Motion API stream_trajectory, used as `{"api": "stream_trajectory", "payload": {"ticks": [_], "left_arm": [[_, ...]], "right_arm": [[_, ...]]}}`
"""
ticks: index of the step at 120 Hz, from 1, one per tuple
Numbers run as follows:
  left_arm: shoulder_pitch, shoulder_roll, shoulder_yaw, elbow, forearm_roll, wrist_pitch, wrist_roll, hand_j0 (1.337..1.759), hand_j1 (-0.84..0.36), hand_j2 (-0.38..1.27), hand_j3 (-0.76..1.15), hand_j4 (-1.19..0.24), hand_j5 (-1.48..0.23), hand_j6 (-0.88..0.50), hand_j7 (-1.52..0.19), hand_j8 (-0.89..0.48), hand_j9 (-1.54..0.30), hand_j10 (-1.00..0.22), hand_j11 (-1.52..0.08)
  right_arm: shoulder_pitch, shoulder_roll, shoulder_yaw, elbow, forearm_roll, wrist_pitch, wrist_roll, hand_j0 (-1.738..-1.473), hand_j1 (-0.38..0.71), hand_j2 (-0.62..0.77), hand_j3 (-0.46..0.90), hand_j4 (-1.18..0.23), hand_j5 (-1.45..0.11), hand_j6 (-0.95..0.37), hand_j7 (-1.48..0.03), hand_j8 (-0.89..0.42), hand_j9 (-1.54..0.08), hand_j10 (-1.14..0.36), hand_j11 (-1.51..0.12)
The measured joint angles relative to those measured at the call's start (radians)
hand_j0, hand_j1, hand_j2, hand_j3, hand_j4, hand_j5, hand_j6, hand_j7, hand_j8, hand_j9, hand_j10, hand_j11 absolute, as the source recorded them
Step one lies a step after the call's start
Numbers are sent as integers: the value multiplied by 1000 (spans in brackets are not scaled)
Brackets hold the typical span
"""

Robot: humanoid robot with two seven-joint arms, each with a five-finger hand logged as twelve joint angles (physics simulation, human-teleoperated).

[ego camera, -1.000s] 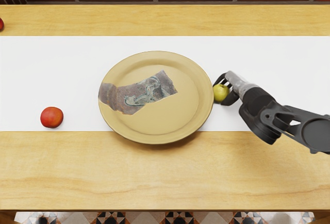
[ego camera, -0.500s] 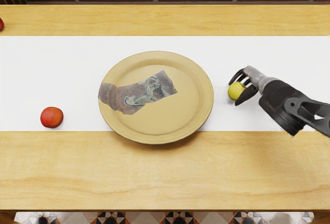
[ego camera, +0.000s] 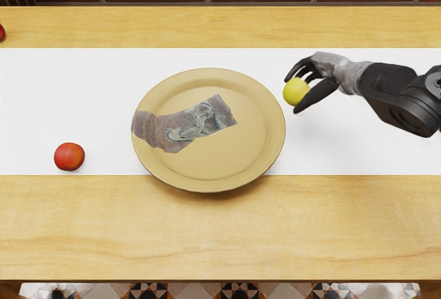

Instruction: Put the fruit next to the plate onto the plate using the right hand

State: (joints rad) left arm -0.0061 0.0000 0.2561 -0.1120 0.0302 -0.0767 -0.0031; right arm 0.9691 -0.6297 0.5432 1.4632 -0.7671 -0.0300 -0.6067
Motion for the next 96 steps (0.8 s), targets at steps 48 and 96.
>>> {"api": "stream_trajectory", "payload": {"ticks": [48,96], "left_arm": [[0,0,0,0,0,0,0,1658,55,49,0,-245,-318,-245,-318,-245,-318,-245,-318],[0,0,0,0,0,0,0,1658,55,49,0,-245,-318,-245,-318,-245,-318,-245,-318]], "right_arm": [[52,189,-4,-19,-8,34,-1,-1651,245,251,-1,-581,-1017,-411,-996,-441,-962,-791,-958],[66,373,-96,-113,-184,33,1,-1653,286,317,0,-562,-1048,-387,-998,-402,-1002,-762,-999]]}}
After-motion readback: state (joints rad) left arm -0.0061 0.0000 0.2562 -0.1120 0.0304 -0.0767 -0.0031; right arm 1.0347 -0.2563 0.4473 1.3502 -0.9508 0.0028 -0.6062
